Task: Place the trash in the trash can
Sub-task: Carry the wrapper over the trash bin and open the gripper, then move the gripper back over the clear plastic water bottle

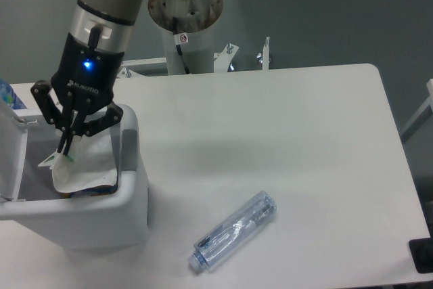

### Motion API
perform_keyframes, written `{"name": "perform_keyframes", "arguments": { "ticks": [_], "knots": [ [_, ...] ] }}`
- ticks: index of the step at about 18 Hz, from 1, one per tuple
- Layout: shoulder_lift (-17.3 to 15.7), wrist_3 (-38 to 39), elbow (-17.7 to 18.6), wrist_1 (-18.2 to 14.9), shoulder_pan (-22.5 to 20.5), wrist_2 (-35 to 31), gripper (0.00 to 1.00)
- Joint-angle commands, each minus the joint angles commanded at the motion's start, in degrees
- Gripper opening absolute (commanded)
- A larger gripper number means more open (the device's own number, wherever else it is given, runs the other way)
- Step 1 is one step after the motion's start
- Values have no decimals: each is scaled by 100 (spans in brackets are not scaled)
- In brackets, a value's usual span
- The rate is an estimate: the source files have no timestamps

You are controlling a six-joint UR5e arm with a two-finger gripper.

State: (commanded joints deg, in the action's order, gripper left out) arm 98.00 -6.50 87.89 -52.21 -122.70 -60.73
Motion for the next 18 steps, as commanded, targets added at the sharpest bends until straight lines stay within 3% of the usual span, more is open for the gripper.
{"name": "perform_keyframes", "arguments": {
  "ticks": [1,4,6,11,15,18],
  "knots": [
    [0,0,0,0,9,0,24],
    [0,-9,0,0,9,-9,59],
    [0,-9,-9,0,9,-114,70],
    [-18,-26,-61,0,0,-369,81],
    [26,-18,-220,-26,-96,-772,100],
    [53,-26,-316,-26,-412,-1412,100]
  ]
}}
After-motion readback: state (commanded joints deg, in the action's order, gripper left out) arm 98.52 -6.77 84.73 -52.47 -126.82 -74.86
